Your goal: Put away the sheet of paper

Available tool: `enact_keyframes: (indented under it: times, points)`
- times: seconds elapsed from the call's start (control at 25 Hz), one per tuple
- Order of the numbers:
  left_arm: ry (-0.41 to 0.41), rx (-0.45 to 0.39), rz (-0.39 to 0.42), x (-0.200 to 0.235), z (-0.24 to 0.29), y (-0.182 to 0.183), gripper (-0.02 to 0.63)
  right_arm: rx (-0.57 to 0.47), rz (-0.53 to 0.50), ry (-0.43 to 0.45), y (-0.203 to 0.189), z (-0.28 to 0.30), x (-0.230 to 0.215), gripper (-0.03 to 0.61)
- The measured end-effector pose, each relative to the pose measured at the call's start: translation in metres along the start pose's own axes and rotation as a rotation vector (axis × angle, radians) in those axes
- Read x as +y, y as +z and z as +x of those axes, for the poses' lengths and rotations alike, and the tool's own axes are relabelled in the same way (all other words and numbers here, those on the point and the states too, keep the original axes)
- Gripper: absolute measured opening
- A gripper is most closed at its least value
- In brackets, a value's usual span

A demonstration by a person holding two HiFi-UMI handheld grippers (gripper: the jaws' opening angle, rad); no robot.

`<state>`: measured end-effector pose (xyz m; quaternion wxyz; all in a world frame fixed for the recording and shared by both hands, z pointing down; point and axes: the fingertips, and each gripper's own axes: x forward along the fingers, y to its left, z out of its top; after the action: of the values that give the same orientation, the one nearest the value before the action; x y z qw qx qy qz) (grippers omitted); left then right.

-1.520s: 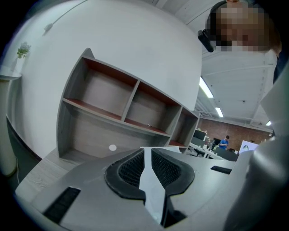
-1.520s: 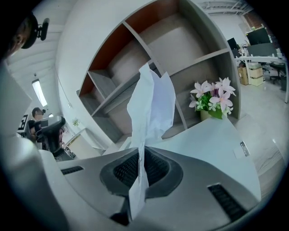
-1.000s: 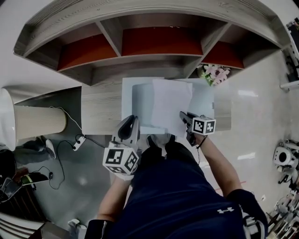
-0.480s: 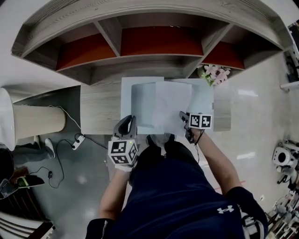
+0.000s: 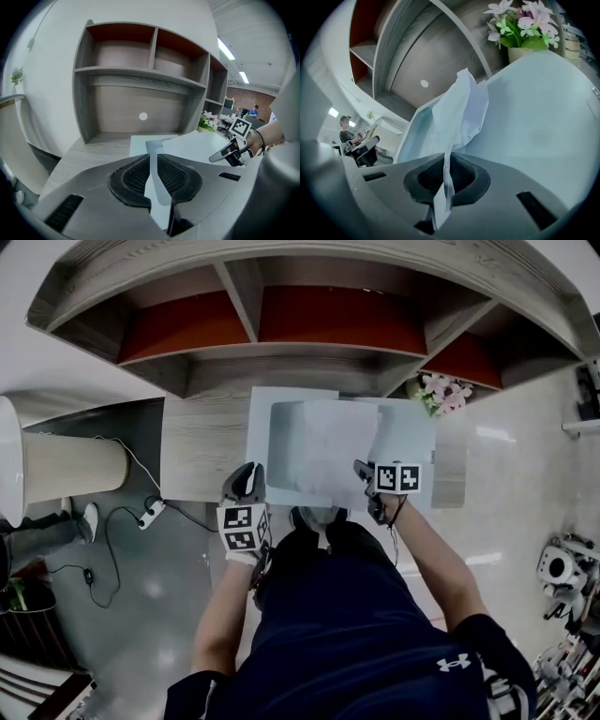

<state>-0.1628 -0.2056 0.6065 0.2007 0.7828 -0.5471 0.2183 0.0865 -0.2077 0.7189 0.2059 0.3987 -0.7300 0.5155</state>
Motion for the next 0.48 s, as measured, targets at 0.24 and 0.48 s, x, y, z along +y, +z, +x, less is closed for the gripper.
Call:
enact_keyframes:
  times: [0.24, 0.48]
  points:
    - [0.036, 0.069, -0.067, 0.017, 0.014, -0.026, 0.063, 0.033, -0.017, 0.006, 0.0, 0.017, 0.016, 0.015]
    - [0.042, 0.09, -0.074, 0.023, 0.02, -0.035, 0.076, 0.061, -0.048, 0.016, 0.003, 0.038, 0.036, 0.015]
